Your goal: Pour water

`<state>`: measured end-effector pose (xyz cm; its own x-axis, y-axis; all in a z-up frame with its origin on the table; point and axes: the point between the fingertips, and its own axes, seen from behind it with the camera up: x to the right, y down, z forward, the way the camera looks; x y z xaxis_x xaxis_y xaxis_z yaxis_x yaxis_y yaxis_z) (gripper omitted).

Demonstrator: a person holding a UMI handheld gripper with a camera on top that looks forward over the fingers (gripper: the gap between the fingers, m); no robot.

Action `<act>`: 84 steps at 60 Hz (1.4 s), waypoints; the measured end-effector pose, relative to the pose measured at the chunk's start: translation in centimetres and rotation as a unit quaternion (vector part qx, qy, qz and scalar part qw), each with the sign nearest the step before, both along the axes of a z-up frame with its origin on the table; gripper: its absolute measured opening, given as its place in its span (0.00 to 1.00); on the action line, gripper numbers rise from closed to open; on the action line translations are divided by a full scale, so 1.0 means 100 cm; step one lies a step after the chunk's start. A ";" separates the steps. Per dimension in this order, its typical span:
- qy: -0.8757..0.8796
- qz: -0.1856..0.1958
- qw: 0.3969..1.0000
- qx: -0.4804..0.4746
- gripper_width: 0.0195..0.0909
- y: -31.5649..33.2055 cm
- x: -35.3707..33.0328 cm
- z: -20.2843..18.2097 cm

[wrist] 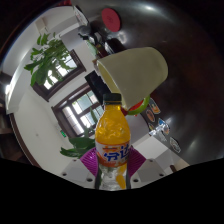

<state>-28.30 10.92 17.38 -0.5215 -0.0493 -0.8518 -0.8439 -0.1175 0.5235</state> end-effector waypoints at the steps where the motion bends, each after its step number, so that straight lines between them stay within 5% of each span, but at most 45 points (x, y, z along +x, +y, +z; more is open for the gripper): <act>1: -0.002 0.000 1.000 0.000 0.21 -0.001 0.000 0.000; 12: -0.080 0.015 0.997 0.004 0.22 -0.006 -0.007 0.006; 23: -0.343 0.034 0.939 0.018 0.24 -0.015 0.003 0.028; 32: -0.557 0.020 0.829 0.057 0.24 -0.012 0.028 0.080; 43: -0.794 -0.014 0.608 0.018 0.24 -0.001 0.097 0.115; 55: -0.884 -0.051 0.457 -0.082 0.25 -0.001 0.191 0.094; 84: -0.878 -0.026 0.451 -0.159 0.26 0.028 0.300 -0.037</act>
